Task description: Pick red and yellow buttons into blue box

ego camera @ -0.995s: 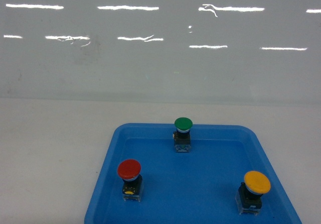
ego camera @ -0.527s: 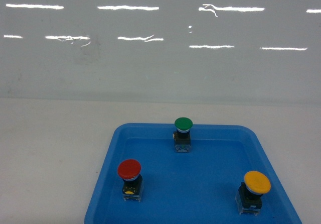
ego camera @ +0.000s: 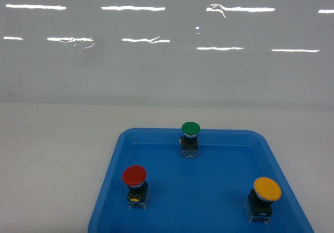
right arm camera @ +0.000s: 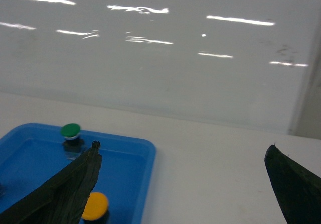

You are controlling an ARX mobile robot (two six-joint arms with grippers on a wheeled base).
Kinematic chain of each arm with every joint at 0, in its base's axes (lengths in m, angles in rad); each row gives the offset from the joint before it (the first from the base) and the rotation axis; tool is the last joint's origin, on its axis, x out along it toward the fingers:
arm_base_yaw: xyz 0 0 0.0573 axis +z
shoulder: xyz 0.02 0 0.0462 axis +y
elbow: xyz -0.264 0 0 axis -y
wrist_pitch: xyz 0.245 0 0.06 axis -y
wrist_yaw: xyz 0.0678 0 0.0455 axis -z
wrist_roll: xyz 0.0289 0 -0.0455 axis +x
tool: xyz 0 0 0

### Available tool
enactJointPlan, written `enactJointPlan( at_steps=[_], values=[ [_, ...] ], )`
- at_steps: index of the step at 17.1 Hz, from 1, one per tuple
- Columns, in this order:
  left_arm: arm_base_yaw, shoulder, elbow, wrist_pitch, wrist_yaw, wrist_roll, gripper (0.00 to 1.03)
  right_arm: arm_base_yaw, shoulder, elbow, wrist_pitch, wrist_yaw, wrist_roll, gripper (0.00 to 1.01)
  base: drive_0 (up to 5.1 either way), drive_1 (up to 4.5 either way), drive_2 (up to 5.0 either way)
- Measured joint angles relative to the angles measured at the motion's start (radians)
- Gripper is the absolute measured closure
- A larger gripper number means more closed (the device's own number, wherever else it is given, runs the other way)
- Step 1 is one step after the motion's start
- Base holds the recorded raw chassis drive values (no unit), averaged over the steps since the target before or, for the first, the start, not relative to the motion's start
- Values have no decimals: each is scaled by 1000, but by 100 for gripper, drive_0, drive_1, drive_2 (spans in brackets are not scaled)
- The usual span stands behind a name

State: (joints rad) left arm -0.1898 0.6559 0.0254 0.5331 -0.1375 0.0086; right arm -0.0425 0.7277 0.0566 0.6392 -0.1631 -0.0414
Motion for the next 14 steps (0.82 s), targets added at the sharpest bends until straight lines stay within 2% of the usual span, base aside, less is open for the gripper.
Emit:
enactJointPlan(
  at_steps=[2,3,4,5,12,14],
  values=[
    [-32,307,56,166,-18,6,5,52,275,90,143,-18,-8,3,0,0,0],
    [-46,430,87,209,-20,0,5,58,379,113,158,-33,-7,3,0,0,0],
    [-65,531,101,209,-39,0,5,74,467,103,173,-5,-9,3,0,0,0],
    [-66,551,90,169,-37,4,5,74,484,78,158,5,-15,3,0,0,0],
    [-64,534,89,185,-43,4,5,74,468,76,175,8,-27,3,0,0,0],
    [-64,534,89,185,-43,4,5,76,546,101,245,8,-28,3,0,0,0]
  ],
)
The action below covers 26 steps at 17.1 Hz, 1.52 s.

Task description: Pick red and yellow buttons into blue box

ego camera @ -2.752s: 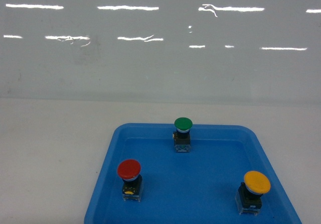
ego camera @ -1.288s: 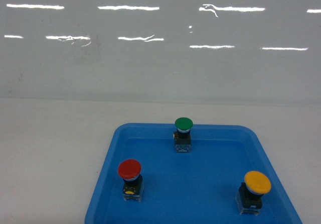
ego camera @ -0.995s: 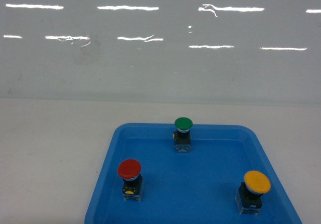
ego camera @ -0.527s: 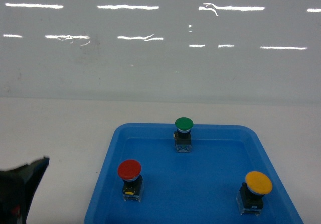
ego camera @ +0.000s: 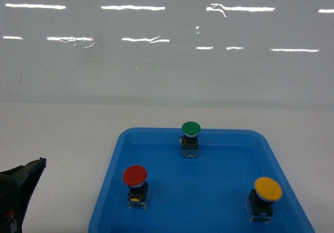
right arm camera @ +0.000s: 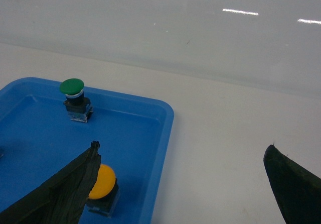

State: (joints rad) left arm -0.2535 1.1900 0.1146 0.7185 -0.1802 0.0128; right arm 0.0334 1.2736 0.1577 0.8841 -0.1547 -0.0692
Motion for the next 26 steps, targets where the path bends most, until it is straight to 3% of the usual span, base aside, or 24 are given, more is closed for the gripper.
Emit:
enactJointPlan(
  at_steps=[3,7,13,25,26],
  values=[
    [0,0,0,0,0,0,5,51,180,122,52,15,-4,3,0,0,0],
    [0,0,0,0,0,0,5,114,347,313,-82,-89,-49,3,0,0,0],
    [0,0,0,0,0,0,5,212,627,401,-57,-115,-66,3,0,0,0],
    [0,0,0,0,0,0,5,236,886,470,5,-86,-164,3,0,0,0],
    [0,0,0,0,0,0,5,237,896,470,21,-73,-169,17,0,0,0]
  ],
)
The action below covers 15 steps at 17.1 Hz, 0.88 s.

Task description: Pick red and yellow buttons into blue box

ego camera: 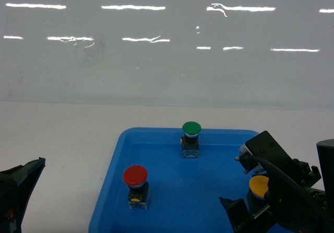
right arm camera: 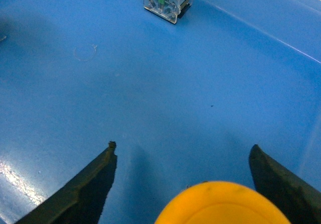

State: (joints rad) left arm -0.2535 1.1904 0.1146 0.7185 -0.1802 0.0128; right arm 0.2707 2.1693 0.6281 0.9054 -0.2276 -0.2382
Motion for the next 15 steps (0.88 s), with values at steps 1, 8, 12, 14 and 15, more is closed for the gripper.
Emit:
enactJointPlan(
  at_steps=[1,8,12,14,15],
  values=[
    [0,0,0,0,0,0,5,4,15,1,10,2,-1,32,0,0,0],
    [0,0,0,0,0,0,5,-53,-76,-131,182,27,44,61,0,0,0],
    [0,0,0,0,0,0,5,-101,-303,-249,303,64,126,61,0,0,0],
    [0,0,0,0,0,0,5,-101,-396,-304,349,92,162,61,0,0,0],
    [0,0,0,0,0,0,5,-100,-443,-338,381,121,175,61,0,0,0]
  ],
)
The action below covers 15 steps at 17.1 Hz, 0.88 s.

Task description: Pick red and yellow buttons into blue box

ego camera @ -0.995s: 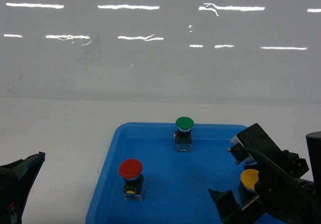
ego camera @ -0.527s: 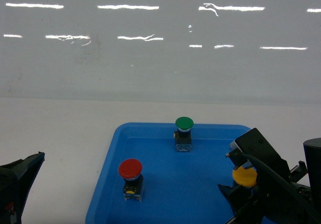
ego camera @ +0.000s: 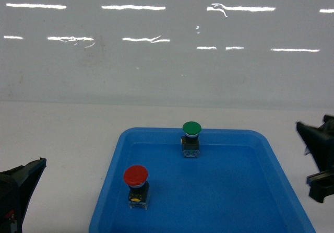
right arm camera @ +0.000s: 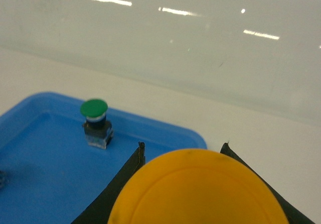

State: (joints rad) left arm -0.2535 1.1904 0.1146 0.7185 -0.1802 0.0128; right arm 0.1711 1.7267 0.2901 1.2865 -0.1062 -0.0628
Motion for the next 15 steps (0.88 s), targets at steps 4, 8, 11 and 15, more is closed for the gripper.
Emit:
enactJointPlan(
  at_steps=[4,8,11,15],
  values=[
    [0,0,0,0,0,0,5,8,-176,-105,-1,110,49,61,0,0,0],
    [0,0,0,0,0,0,5,69,-361,-206,-2,239,63,62,0,0,0],
    [0,0,0,0,0,0,5,94,-423,-232,-5,272,63,62,0,0,0],
    [0,0,0,0,0,0,5,166,-770,-286,-199,412,35,62,0,0,0]
  ],
)
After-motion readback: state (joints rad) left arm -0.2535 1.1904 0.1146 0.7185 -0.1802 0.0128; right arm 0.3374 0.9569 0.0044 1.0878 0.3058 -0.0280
